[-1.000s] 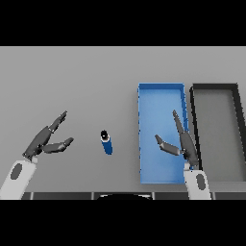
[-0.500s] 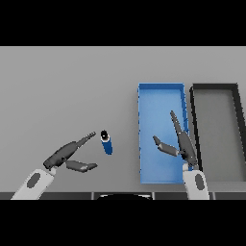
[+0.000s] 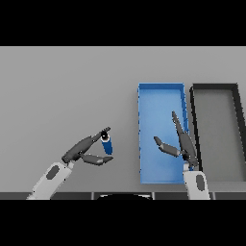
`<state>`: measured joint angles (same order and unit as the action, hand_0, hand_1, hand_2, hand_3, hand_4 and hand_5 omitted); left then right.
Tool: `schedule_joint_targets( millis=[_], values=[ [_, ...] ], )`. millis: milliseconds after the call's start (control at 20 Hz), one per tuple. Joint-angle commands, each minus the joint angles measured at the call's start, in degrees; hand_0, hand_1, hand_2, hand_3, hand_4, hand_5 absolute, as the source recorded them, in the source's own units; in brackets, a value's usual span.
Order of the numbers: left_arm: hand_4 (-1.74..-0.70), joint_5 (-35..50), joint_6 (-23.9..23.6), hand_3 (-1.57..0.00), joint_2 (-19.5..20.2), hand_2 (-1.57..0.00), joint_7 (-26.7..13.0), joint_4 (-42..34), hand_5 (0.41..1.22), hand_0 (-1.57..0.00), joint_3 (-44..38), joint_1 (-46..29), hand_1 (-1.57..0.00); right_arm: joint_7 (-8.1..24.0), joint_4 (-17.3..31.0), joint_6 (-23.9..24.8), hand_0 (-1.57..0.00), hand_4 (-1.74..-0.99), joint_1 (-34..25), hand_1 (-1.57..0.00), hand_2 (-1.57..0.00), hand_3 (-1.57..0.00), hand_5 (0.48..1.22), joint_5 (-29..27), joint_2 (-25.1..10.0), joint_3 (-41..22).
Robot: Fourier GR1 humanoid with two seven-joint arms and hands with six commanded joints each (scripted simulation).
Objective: Pick up the blue pipe and place it into the blue bin.
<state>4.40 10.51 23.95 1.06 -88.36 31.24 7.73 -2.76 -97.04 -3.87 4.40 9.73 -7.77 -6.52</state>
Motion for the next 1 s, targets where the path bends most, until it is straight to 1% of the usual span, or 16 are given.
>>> schedule_joint_targets(
  millis=[0, 100, 250, 300, 400, 450, 500, 550, 600, 650, 700, 750, 800, 850, 900, 950],
  values=[
    [-1.13, -0.2, -0.1, 0.0, -1.4, 0.0, 1.0, 1.5, 0.493, 0.0, 0.4, -0.1, 0.0, -0.4, -0.3, 0.3, 0.0, -1.203, 0.2, 0.0, 0.0, 0.0, 0.551, 0.7, -0.2, -0.2],
    [-1.14, -0.7, -0.9, 0.0, -3.9, 0.0, 1.3, 4.0, 0.497, 0.0, 0.7, 0.7, 0.0, -0.3, 0.2, 0.4, 0.0, -1.202, -0.4, 0.0, 0.0, 0.0, 0.549, 0.5, -0.1, 0.1],
    [-1.1, -3.9, -2.8, 0.0, -6.0, -0.01, 4.3, 7.9, 0.506, 0.0, 1.5, 1.6, 0.0, -0.4, 0.0, 0.5, 0.0, -1.198, -0.3, 0.0, 0.0, 0.0, 0.547, 0.4, -0.3, 0.4],
    [-1.1, -3.3, -2.6, 0.0, -6.8, -0.02, 4.9, 8.8, 0.517, 0.0, 1.1, 2.2, 0.0, -0.6, -0.3, 0.0, 0.0, -1.195, 0.2, 0.0, 0.0, 0.0, 0.548, 0.1, -0.8, 0.5],
    [-1.14, -1.3, -1.6, -0.04, -7.9, -0.09, 5.8, 8.7, 0.567, 0.0, 0.6, 2.8, 0.0, -0.3, 0.1, 0.3, 0.0, -1.188, -0.1, 0.0, 0.0, 0.0, 0.55, 0.3, -0.7, 0.5],
    [-1.18, 0.3, -1.1, -0.11, -8.9, -0.17, 5.2, 9.6, 0.601, 0.0, 0.1, 2.8, -0.04, -0.8, 0.0, 0.2, 0.0, -1.186, 0.4, 0.0, 0.0, 0.0, 0.554, 0.8, -0.8, 0.2],
    [-1.22, 1.3, -0.7, -0.2, -9.6, -0.27, 5.1, 9.2, 0.635, 0.0, 0.1, 2.5, -0.12, -0.6, 0.3, 0.4, 0.0, -1.188, 0.2, 0.0, 0.0, 0.0, 0.556, 0.9, -0.5, 0.1],
    [-1.27, 2.3, -0.6, -0.35, -10.6, -0.42, 4.5, 9.6, 0.675, -0.04, -0.3, 3.0, -0.25, -0.7, 0.1, 0.3, 0.0, -1.196, 0.0, 0.0, 0.0, 0.0, 0.56, 0.5, -0.4, 0.3],
    [-1.3, 3.4, -0.1, -0.59, -11.2, -0.58, 4.8, 9.6, 0.784, -0.18, -0.5, 2.9, -0.41, -0.5, -0.3, 0.4, 0.0, -1.192, 0.3, 0.0, 0.0, 0.0, 0.56, 0.5, -0.4, 0.2],
    [-1.38, 3.8, -0.5, -0.78, -11.9, -0.78, 4.4, 9.5, 0.872, -0.42, -0.5, 2.8, -0.64, -0.8, -0.3, 0.2, 0.0, -1.191, 1.0, 0.0, 0.0, 0.0, 0.561, 0.6, -0.6, 0.2],
    [-1.45, 3.3, -0.6, -0.91, -11.7, -0.94, 5.2, 9.9, 0.941, -0.65, -0.5, 2.5, -0.83, -0.7, -0.8, 0.3, 0.0, -1.189, 0.9, 0.0, 0.0, 0.0, 0.562, 0.3, -0.7, 0.4],
    [-1.5, 2.5, -1.4, -1.02, -12.4, -1.06, 5.9, 10.0, 0.997, -0.83, 0.0, 2.2, -0.98, -0.5, -0.3, 0.3, 0.0, -1.184, 0.7, 0.0, 0.0, 0.0, 0.562, 0.5, -0.7, 0.4],
    [-1.55, 2.3, -1.5, -1.11, -12.7, -1.16, 5.8, 9.5, 1.042, -0.98, 0.4, 1.8, -1.1, 0.1, -0.4, 0.3, 0.0, -1.182, 0.4, 0.0, 0.0, 0.0, 0.562, 0.8, -0.6, 0.1],
    [-1.59, 2.0, -1.5, -1.2, -12.8, -1.25, 6.5, 8.8, 1.078, -1.1, 1.3, 1.2, -1.19, 0.0, 0.0, 0.6, 0.0, -1.179, 0.2, 0.0, 0.0, 0.0, 0.561, 1.1, -0.6, 0.2],
    [-1.62, 1.6, -1.7, -1.26, -12.3, -1.31, 6.2, 8.1, 1.106, -1.19, 1.6, 1.3, -1.27, -0.4, -0.1, 0.5, 0.0, -1.178, 0.4, 0.0, 0.0, 0.0, 0.561, 0.9, -0.9, 0.5],
    [-1.59, 1.0, -2.0, -1.32, -12.0, -1.36, 5.9, 8.0, 1.129, -1.27, 1.9, 1.3, -1.33, -0.4, -0.7, 0.7, 0.0, -1.176, 0.4, 0.0, 0.0, 0.0, 0.56, 1.0, -0.7, 0.3]
  ],
)
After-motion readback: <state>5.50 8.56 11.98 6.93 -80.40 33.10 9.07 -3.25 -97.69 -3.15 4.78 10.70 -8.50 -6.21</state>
